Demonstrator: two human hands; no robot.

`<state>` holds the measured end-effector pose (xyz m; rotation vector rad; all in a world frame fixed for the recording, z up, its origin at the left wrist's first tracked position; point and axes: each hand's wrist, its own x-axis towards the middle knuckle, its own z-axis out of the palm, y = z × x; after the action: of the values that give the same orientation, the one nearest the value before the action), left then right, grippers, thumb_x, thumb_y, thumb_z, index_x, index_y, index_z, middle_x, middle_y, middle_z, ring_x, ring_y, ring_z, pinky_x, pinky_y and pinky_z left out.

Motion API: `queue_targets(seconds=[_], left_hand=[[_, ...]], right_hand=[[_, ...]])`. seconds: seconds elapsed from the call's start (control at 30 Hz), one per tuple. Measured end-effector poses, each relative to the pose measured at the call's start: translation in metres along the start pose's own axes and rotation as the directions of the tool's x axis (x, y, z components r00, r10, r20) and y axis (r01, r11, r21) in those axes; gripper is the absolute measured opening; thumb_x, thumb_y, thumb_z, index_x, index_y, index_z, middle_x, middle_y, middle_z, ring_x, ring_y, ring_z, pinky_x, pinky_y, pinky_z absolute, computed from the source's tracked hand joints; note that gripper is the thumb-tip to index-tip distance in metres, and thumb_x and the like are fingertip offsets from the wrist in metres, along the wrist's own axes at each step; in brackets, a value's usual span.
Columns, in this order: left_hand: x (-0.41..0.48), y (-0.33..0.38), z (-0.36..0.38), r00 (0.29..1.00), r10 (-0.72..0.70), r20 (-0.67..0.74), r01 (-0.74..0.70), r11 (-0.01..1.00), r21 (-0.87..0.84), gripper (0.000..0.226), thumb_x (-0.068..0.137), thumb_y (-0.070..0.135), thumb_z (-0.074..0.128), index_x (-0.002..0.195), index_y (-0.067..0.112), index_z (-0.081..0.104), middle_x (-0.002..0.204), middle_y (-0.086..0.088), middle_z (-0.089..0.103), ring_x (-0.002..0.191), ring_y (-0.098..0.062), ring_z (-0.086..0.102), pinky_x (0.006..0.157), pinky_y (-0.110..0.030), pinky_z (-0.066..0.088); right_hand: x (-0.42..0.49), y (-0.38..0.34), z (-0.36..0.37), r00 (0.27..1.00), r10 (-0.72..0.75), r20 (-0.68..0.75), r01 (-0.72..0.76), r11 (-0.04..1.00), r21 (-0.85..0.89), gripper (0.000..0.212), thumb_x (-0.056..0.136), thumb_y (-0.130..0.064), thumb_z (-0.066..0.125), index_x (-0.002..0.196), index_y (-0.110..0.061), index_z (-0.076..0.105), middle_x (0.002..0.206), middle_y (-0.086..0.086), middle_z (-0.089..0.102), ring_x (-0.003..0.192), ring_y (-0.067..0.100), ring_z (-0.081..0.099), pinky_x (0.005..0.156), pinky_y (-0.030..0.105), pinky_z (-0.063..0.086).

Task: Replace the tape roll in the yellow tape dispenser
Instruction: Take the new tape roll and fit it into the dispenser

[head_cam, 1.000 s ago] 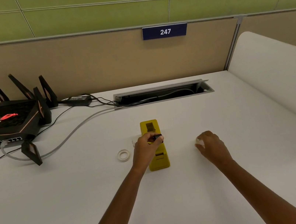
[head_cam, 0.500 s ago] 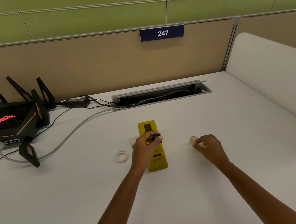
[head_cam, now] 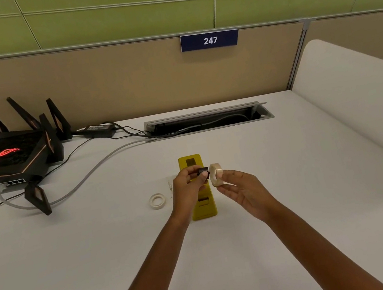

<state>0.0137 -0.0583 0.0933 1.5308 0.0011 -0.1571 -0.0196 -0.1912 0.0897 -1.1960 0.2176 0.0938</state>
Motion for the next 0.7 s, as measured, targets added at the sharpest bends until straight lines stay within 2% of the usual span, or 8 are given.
queue_targets(seconds=[0.13, 0.23, 0.4, 0.53, 0.7], left_hand=[[-0.003, 0.002, 0.003, 0.999, -0.005, -0.042, 0.005, 1.0, 0.008, 0.018, 0.083, 0.009, 0.06, 0.1, 0.013, 0.058, 0.113, -0.015, 0.062, 0.105, -0.03, 0.059, 0.094, -0.046, 0.05], [-0.006, 0.003, 0.004, 0.998, 0.007, -0.058, -0.006, 1.0, 0.02, 0.022, 0.082, 0.01, 0.061, 0.104, 0.011, 0.058, 0.114, -0.016, 0.062, 0.108, -0.033, 0.058, 0.095, -0.05, 0.049], [-0.007, 0.003, 0.004, 0.997, 0.043, -0.067, -0.041, 0.999, 0.036, 0.022, 0.084, 0.011, 0.059, 0.105, 0.013, 0.06, 0.111, -0.012, 0.062, 0.108, -0.03, 0.057, 0.093, -0.042, 0.049], [-0.008, 0.003, 0.004, 0.996, 0.043, -0.076, -0.04, 0.998, 0.038, 0.024, 0.085, 0.012, 0.058, 0.109, 0.011, 0.061, 0.113, -0.013, 0.061, 0.107, -0.027, 0.057, 0.089, -0.036, 0.048], [-0.007, 0.004, 0.003, 0.996, 0.039, -0.079, -0.039, 0.999, 0.004, 0.02, 0.084, 0.008, 0.059, 0.103, 0.011, 0.061, 0.101, -0.009, 0.06, 0.091, -0.022, 0.059, 0.087, -0.035, 0.05]], right_hand=[[0.0, 0.0, 0.006, 0.999, -0.007, 0.043, 0.007, 1.0, 0.006, 0.019, 0.087, -0.01, 0.053, 0.104, -0.003, 0.061, 0.092, 0.007, 0.067, 0.088, 0.015, 0.066, 0.082, 0.02, 0.053], [-0.001, 0.001, 0.009, 0.999, -0.013, 0.043, 0.014, 1.0, -0.021, 0.016, 0.088, -0.009, 0.053, 0.1, -0.006, 0.062, 0.093, 0.007, 0.067, 0.091, 0.017, 0.064, 0.086, 0.023, 0.052], [-0.001, 0.001, 0.011, 0.999, -0.044, 0.021, 0.045, 0.997, -0.055, 0.018, 0.087, -0.006, 0.054, 0.104, -0.006, 0.058, 0.098, 0.01, 0.065, 0.092, 0.02, 0.064, 0.084, 0.023, 0.052], [-0.001, -0.002, 0.012, 0.998, -0.07, -0.002, 0.07, 0.994, -0.084, 0.014, 0.084, -0.008, 0.058, 0.096, -0.015, 0.059, 0.097, 0.01, 0.065, 0.091, 0.02, 0.064, 0.084, 0.025, 0.053], [-0.001, -0.004, 0.014, 0.993, -0.114, 0.0, 0.113, 0.986, -0.124, 0.017, 0.084, -0.009, 0.058, 0.1, -0.016, 0.059, 0.097, 0.012, 0.065, 0.087, 0.017, 0.065, 0.077, 0.019, 0.055]])
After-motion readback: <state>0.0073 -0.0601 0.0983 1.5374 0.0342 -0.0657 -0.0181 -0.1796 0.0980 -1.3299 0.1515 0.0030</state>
